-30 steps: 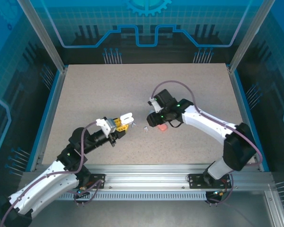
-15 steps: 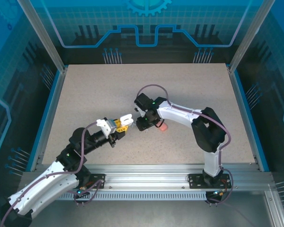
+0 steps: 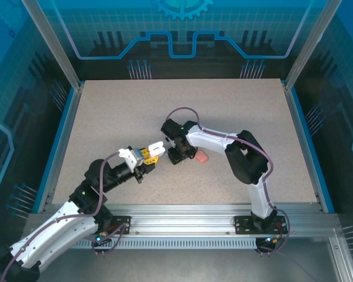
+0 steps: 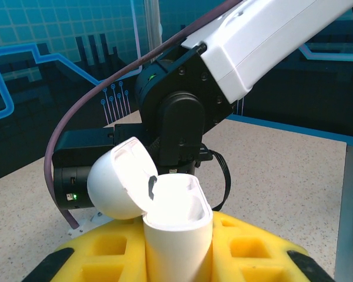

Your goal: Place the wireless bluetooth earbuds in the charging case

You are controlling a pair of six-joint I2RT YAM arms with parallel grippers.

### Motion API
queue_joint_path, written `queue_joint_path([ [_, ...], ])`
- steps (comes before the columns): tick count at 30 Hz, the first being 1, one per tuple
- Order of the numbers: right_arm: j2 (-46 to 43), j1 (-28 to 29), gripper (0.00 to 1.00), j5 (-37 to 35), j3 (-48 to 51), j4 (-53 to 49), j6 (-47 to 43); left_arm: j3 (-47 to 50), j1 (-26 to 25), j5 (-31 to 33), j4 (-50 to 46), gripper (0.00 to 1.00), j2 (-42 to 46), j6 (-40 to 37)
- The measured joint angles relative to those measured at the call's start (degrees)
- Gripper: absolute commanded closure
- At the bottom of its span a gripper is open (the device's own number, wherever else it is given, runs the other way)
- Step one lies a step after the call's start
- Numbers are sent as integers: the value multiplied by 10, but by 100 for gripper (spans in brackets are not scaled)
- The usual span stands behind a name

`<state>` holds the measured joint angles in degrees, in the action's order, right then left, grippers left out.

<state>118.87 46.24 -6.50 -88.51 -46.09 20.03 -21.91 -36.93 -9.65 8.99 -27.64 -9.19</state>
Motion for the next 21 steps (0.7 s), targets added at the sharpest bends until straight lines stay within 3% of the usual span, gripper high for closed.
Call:
queue_joint_path([
  [7, 18, 0, 53, -6, -3, 0, 4, 0, 0, 0, 0, 100, 0, 0],
  [21, 27, 0, 67, -12, -11, 0, 5, 0, 0, 0, 0, 100, 0, 0],
])
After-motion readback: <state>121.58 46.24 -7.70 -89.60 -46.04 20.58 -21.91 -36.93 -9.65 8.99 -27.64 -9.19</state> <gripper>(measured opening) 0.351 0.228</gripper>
